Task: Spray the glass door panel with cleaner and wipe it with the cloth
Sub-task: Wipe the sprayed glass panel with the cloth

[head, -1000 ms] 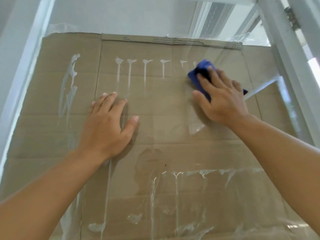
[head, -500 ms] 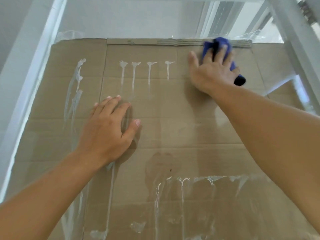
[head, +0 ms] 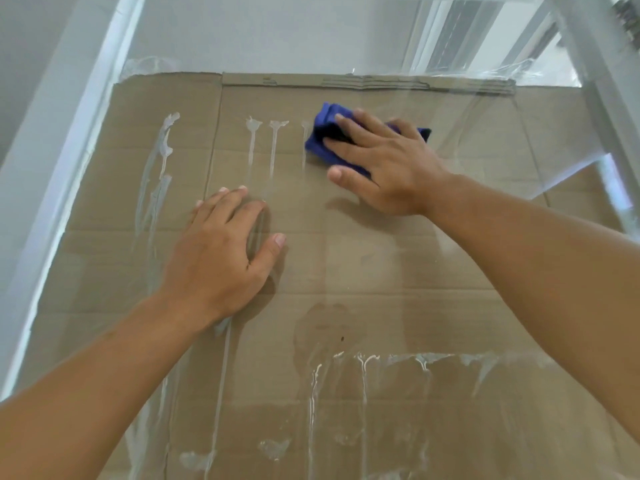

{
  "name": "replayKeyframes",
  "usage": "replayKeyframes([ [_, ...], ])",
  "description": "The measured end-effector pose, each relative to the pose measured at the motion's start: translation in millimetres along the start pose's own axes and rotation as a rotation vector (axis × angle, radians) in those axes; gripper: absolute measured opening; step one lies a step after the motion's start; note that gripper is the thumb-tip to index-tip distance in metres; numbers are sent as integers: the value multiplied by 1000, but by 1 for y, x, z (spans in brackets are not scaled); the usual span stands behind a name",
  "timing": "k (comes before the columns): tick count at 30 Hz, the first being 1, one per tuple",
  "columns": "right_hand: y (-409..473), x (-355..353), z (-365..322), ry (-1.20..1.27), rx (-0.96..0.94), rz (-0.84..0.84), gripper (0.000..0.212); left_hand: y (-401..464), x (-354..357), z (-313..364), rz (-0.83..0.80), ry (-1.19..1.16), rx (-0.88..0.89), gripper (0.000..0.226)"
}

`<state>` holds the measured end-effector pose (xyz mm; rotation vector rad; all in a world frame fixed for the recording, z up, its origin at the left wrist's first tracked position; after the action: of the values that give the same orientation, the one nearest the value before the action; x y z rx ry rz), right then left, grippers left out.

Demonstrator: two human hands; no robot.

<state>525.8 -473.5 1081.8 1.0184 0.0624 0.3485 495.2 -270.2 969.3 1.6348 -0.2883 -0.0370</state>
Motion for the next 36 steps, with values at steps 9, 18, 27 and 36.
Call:
replayKeyframes([
  [9, 26, 8, -10, 7, 209, -18, 81, -1, -1, -4, -74, -21, 5, 77],
  [18, 16, 12, 19, -14, 871, 50, 83, -2, -1, -13, -176, -7, 70, 83],
  [27, -11, -4, 18, -88, 380, 107, 73, 0, -2, -16, -158, -53, 95, 81],
  [36, 6, -3, 46, 4, 995, -18, 82, 3, -4, -15, -124, -63, 111, 79],
])
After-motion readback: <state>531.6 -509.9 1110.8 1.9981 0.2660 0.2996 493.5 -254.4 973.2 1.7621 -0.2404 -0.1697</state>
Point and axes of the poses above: each hand's wrist, its own y-axis towards the middle knuckle, its own x-axis out of the palm, z = x × y, the point moved 7 cm from there along y, towards the middle knuckle, and after that the axes turned 15 degrees about z, right-handed, at the moved point
